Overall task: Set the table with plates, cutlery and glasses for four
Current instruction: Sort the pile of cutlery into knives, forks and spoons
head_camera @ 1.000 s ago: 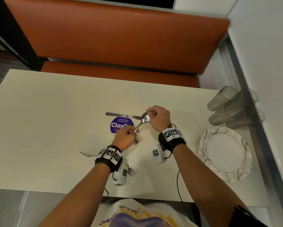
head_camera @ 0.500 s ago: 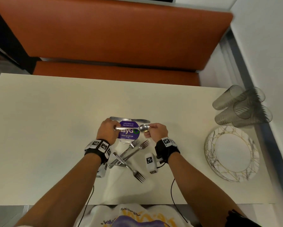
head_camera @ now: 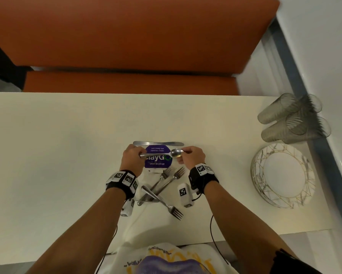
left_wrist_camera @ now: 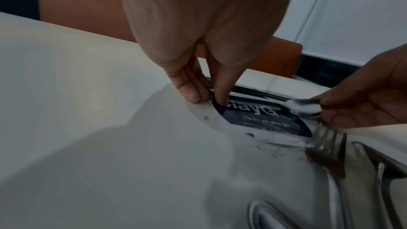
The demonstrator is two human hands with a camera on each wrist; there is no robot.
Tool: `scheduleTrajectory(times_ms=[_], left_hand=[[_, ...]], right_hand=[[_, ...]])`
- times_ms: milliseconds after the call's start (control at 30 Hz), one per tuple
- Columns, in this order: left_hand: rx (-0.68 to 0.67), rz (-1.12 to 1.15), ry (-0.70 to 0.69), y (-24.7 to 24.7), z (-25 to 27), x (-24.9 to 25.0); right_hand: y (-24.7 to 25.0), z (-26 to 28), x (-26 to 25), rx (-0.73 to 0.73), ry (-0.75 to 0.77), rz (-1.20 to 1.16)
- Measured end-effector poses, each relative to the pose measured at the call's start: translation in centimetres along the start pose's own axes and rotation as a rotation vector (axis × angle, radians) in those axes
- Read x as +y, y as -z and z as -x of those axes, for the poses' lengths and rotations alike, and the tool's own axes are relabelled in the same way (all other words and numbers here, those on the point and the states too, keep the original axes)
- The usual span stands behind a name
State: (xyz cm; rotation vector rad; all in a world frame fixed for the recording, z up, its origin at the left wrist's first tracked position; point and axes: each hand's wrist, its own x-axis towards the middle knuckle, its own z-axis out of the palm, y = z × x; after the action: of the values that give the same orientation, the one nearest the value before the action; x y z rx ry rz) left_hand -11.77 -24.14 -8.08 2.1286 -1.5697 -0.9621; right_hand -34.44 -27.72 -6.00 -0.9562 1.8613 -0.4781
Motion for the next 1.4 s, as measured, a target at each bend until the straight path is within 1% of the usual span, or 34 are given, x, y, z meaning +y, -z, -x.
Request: scheduleTrajectory(times_ms=[200, 267, 333, 367, 400, 467, 500, 600, 667, 700, 767, 833, 933, 1067, 1167, 1267, 1400], left_hand=[[-0.001, 0.086, 0.085, 0.3, 0.9, -0.3], [0.088, 0.081, 0.1, 0.1, 1.9, -0.7], [0.21, 0.069, 0.073, -0.3, 3.3, -0.7], [0.241, 0.068, 0.047, -0.6, 4.1, -0.6], [0.242, 0.067, 0.013, -1.0, 4.8, -0.4], [0.176, 0.067, -0.045, -2.0, 6.2, 0.1], [0.129, 0.065, -0.052, -2.6, 6.9, 0.4], [0.041, 0.007, -0.056, -4.2, 8.2, 0.8], [-0.01, -0.055, -0.034, -5.2, 8.9, 1.1], [-0.016, -0.069, -0.017, -5.5, 9.3, 1.2], [0.016, -0.075, 0.005, -6.1, 9.8, 1.3], [0.043, -0.09, 0.024, -6.5, 10.2, 1.5], [0.041, -0.12, 0.051, -6.6, 10.6, 1.9], [0.023, -0.046, 0.111, -7.0, 11.0, 2.9], [0.02, -0.013, 0.11, -7.5, 11.4, 4.0], [0.056, 0.053, 0.078, -7.9, 11.6, 5.2], [0.099, 0.107, 0.02, -7.8, 11.2, 7.1]], right_hand=[[0.3, 0.1, 0.6, 0.022, 0.033, 0.032], [0.9, 0.3, 1.0, 0.044, 0.07, 0.068], [1.5, 0.6, 1.5, 0.074, 0.116, 0.14], [1.7, 0.8, 1.9, 0.08, 0.139, 0.169], [1.8, 1.1, 2.3, 0.074, 0.159, 0.189], [1.8, 1.7, 3.2, 0.037, 0.224, 0.232], [1.7, 1.9, 3.6, 0.003, 0.262, 0.262], [1.4, 2.6, 5.1, -0.137, 0.363, 0.418], [1.2, 3.0, 6.3, -0.202, 0.458, 0.525], [1.2, 3.1, 6.9, -0.213, 0.509, 0.562], [1.5, 3.5, 7.8, -0.218, 0.582, 0.601], [2.3, 3.7, 8.2, -0.225, 0.592, 0.604], [3.8, 3.5, 8.6, -0.254, 0.552, 0.611], [6.1, 2.9, 9.6, -0.288, 0.5, 0.629], [7.4, 2.5, 10.3, -0.242, 0.512, 0.636], [8.4, 2.5, 10.0, -0.173, 0.503, 0.643], [8.4, 3.1, 8.1, -0.116, 0.548, 0.453]])
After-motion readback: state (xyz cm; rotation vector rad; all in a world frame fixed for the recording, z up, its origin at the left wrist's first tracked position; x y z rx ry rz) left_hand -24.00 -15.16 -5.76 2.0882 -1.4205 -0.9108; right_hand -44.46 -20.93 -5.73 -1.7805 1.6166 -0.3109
